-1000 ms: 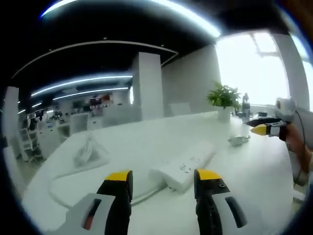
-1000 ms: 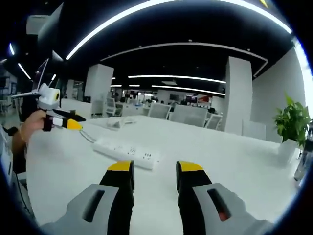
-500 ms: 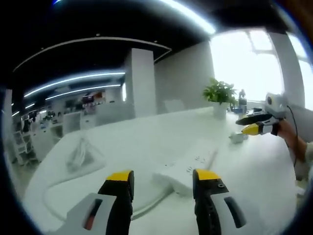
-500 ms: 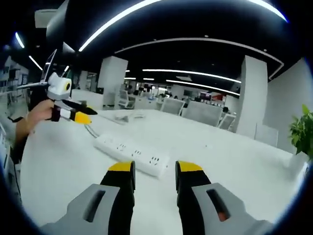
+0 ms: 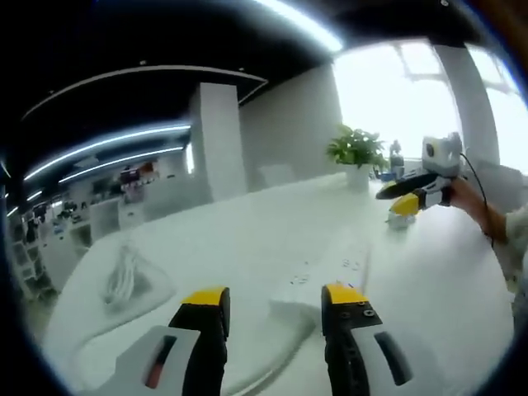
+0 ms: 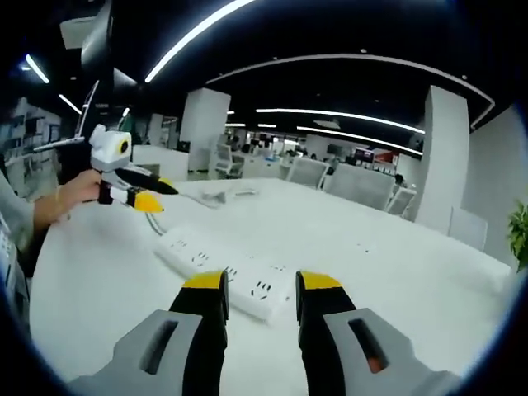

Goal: Straighten the power strip on the desk, plug the charger into it

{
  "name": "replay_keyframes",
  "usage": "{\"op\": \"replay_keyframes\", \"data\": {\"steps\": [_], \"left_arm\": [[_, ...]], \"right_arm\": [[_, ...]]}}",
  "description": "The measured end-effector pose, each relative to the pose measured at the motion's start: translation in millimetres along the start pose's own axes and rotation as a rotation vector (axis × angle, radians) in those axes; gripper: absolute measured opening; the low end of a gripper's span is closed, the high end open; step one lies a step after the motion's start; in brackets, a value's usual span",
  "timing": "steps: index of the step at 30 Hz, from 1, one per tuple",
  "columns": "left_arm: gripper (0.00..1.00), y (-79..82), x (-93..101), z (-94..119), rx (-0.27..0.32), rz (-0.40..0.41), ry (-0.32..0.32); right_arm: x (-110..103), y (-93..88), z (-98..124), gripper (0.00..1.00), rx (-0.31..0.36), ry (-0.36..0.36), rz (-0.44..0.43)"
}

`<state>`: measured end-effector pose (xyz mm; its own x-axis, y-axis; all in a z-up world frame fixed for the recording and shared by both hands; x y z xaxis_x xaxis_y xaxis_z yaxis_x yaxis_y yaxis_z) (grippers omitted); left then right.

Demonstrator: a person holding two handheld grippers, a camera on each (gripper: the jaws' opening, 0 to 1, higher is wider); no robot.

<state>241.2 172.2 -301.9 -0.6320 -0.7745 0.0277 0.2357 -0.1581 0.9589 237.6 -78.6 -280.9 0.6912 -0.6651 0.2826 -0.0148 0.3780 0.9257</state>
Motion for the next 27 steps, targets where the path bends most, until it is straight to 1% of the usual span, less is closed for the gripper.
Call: {"op": "replay_keyframes", "data": {"steps": [3, 5, 7, 9, 11, 15, 19, 23, 27], "left_arm": [[0.46, -4.1, -1.4, -3.8, -0.021, -0.036, -0.039], [0.46, -7.9, 1.7, -8.1, -0.03, -0.044, -0.102], [0.45, -11.2, -2.8, -11.0, -0.041, -0.047, -0.119], [0.43, -15.1, -7.2, -14.4, -0.058, -0.077, -0.129], [0.43, -19.0, -5.5, -16.5, -0.075, -0.086, -0.153], [0.43, -25.3, 3.8, -18.6, -0.097, -0.095, -0.21], [0.43, -28.0, 12.8, -20.1, -0.099, -0.097, -0.247], [0.4, -29.5, 17.7, -22.0, -0.106, -0.087, -0.267], [0.4, -30.2, 22.4, -20.8, -0.117, -0.097, -0.286]], "right_arm": [[5.7, -12.2, -5.8, 0.32, -0.027, 0.009, -0.02], [8.2, -18.1, -8.0, 0.31, -0.038, 0.015, -0.028], [9.4, -24.9, -10.5, 0.29, -0.054, 0.033, -0.039], [9.0, -32.2, -12.9, 0.28, -0.073, 0.053, -0.057], [8.0, -36.4, -14.0, 0.28, -0.083, 0.07, -0.067], [7.9, -42.4, -16.0, 0.28, -0.099, 0.078, -0.063], [4.1, -44.2, -18.3, 0.27, -0.094, 0.104, -0.073], [2.6, -47.4, -20.4, 0.26, -0.097, 0.114, -0.082], [2.1, -50.7, -22.0, 0.25, -0.112, 0.127, -0.071]]}}
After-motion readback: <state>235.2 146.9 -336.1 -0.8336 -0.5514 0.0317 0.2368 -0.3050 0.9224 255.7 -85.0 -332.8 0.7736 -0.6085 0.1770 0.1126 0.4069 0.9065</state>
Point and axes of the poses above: the point that each gripper's makers call its tool centre point, and the gripper's own axes: z roughly backward along the fingers, x roughly to its right, y roughly out of its top, the point moved 2 cm from there along z, roughly backward along the fingers, and after that the axes turned 5 degrees about z, right-handed, at the moved point
